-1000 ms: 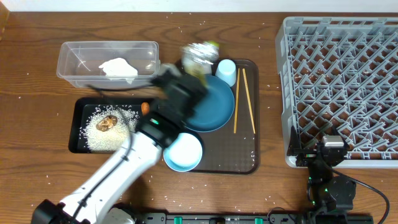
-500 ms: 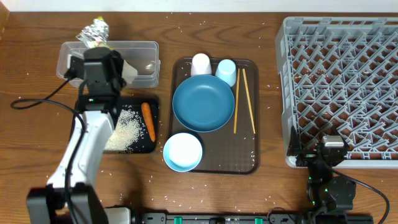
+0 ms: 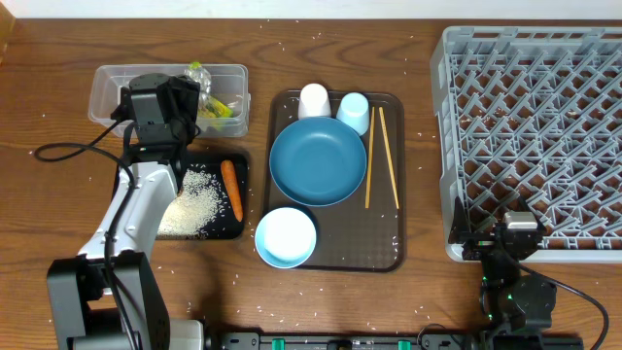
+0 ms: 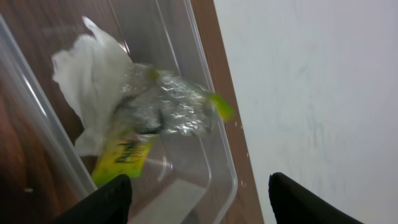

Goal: Sort waste into correct bins and load items into the dishwasher rack

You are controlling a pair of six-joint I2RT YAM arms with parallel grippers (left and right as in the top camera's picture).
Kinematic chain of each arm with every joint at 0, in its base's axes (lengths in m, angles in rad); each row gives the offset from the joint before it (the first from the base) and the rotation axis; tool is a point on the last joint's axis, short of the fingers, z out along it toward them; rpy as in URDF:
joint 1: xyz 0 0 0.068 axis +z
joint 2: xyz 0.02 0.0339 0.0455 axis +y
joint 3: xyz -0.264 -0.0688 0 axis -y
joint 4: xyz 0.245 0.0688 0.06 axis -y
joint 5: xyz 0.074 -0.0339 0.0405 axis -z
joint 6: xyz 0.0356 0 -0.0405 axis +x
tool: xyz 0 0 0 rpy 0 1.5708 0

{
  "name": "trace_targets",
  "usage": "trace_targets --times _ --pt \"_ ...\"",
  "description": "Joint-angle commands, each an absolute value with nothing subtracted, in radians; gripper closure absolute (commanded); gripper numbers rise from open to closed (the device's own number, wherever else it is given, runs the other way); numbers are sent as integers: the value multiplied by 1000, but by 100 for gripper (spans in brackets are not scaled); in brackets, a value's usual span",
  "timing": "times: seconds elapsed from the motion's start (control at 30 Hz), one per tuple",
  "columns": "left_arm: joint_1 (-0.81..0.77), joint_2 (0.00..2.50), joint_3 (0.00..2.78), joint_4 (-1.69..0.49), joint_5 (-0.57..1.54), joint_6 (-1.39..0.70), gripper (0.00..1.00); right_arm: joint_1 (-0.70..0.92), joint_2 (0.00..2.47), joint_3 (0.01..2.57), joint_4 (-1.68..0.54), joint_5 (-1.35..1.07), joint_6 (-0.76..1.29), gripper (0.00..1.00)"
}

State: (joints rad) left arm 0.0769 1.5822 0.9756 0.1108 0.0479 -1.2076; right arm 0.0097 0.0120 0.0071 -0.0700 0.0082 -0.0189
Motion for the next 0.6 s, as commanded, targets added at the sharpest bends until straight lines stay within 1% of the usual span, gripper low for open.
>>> trace_targets --times 0.0,0.03,0.07,0.13,0.27,0.4,0.5,0.53,0.57 --pt "78 1575 978 111 164 -1205 27 14 9 6 -75 10 -27 1" --pt "78 1572 978 111 210 -1198 26 14 9 6 -75 10 -27 1" --pt "78 1567 978 110 262 -1196 20 14 9 6 -75 10 -27 1" --pt "78 1557 978 110 355 -1160 14 14 9 6 -74 10 -27 1" --pt "93 1514 978 85 456 -1066 14 14 9 6 -75 10 -27 1" --pt "166 1446 978 -60 453 -1062 13 14 9 6 -75 10 -27 1" --pt "271 1393 978 -214 453 -1034 6 14 9 6 -75 10 -27 1" --pt "311 1377 978 -265 453 -1015 2 14 9 6 -75 11 -27 1" --pt "355 1360 978 -321 453 -1010 2 14 9 6 -75 10 -27 1"
